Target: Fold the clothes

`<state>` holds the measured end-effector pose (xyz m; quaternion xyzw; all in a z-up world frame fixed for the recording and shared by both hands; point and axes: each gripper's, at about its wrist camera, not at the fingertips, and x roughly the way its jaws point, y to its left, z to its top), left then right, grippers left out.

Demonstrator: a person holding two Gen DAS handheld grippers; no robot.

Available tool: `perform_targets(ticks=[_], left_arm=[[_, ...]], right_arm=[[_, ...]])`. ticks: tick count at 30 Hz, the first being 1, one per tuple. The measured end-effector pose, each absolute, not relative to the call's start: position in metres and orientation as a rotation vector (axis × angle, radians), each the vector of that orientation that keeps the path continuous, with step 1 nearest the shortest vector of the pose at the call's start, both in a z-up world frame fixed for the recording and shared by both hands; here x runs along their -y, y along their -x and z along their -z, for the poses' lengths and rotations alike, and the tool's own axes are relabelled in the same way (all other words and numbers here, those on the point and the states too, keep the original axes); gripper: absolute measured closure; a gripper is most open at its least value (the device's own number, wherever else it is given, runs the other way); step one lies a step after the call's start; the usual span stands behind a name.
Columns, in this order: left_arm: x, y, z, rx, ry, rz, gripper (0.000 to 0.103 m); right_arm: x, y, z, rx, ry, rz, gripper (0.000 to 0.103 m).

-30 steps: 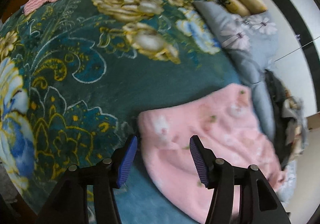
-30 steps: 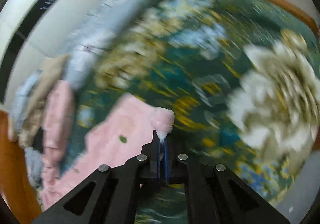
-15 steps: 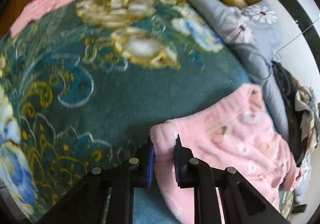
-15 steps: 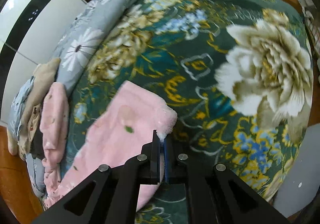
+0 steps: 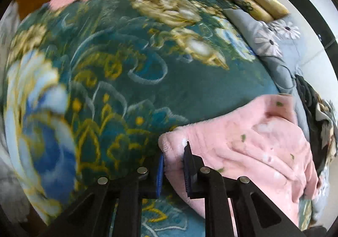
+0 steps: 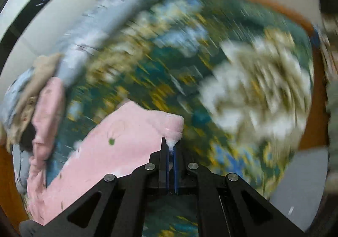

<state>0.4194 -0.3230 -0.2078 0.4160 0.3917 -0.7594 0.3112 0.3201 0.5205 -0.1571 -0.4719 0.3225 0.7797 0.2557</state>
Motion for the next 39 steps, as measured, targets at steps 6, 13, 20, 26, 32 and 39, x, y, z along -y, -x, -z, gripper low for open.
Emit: perform_targets(ticks=[6,13,20,26,32,39], left_arm=[[0.32,-0.409,0.189,-0.972,-1.125,2.022,0.084],[0.324,-0.413,0.159,-0.958,-1.126,2.063,0.065],[0.324,-0.308,0.112,-0.906,-1.116,2.282,0.04],[0.304,-0.188,0.135,-1.016,-1.256,2.245,0.04],[0.296,-0.142,0.173,-1.227,-1.33,1.969,0.04],[0.294,-0.131,0.184,-1.205,-1.342,1.855,0.076]], right_arm=[[-0.528,-0.334,0.185,-0.933,1.314,-2.082,0.1],[-0.533,-0.322,0.17,-0.818,1.402,-2.1,0.086],[-0.516,-0.258,0.117,-0.526,1.348,-2.119,0.067],[-0.404,-0.113,0.107,-0.637,1.46,-2.495,0.056],[-0.285,0.004,0.122,-0.541,1.627,-2.665,0.055],[-0.264,0.045,0.15,-0.395,1.729,-2.501,0.093]])
